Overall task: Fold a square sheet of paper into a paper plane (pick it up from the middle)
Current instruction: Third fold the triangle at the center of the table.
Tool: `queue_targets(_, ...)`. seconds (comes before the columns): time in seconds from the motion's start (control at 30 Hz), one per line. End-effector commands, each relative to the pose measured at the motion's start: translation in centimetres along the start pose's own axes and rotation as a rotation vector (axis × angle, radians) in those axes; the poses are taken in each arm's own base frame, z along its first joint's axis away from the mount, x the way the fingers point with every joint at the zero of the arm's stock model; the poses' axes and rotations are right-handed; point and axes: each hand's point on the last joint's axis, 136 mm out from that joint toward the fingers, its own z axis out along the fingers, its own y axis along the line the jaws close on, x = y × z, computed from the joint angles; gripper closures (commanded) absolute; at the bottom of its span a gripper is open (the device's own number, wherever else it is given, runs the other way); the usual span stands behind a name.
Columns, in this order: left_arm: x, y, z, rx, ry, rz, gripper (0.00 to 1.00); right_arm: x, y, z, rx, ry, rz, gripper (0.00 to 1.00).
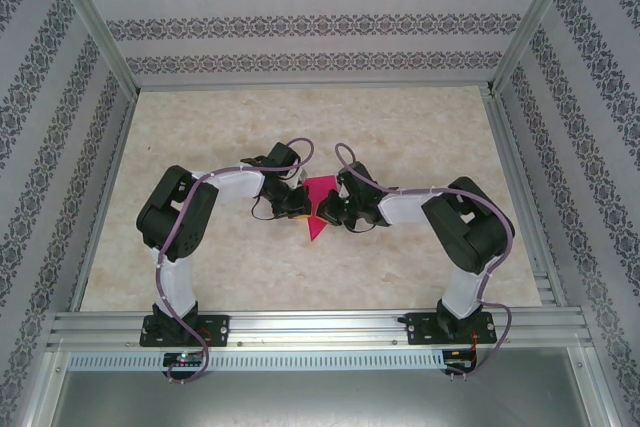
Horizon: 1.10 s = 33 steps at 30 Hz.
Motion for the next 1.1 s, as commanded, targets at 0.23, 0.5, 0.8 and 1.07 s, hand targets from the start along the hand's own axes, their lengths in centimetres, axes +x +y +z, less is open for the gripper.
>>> queue_targets(0.23,-0.4,0.5,0.3,-0.046,-0.017,0.013,1.0,-0.5,-0.8,-1.8,-0.023,-0.046,-0.027,0.98)
queue_targets(0.5,-0.5,0.7,0.2,-0.063,-0.023,0.009,1.0,-0.6,-1.1,-1.0,-0.008,-0.024,-0.034,0.98)
queue_targets(0.8,-0.9,-0.5,-0.7,-0.04,-0.036,0.037,1.0,-0.3,-2.0,-0.2,0.02,-0.003,-0.016,0.97)
queue_targets(1.07,-0.7,-4.9,-2.3,0.086,-0.049,0.137,0.96,-0.1,-2.9,0.0,0.058,0.01,-0.006,0.98)
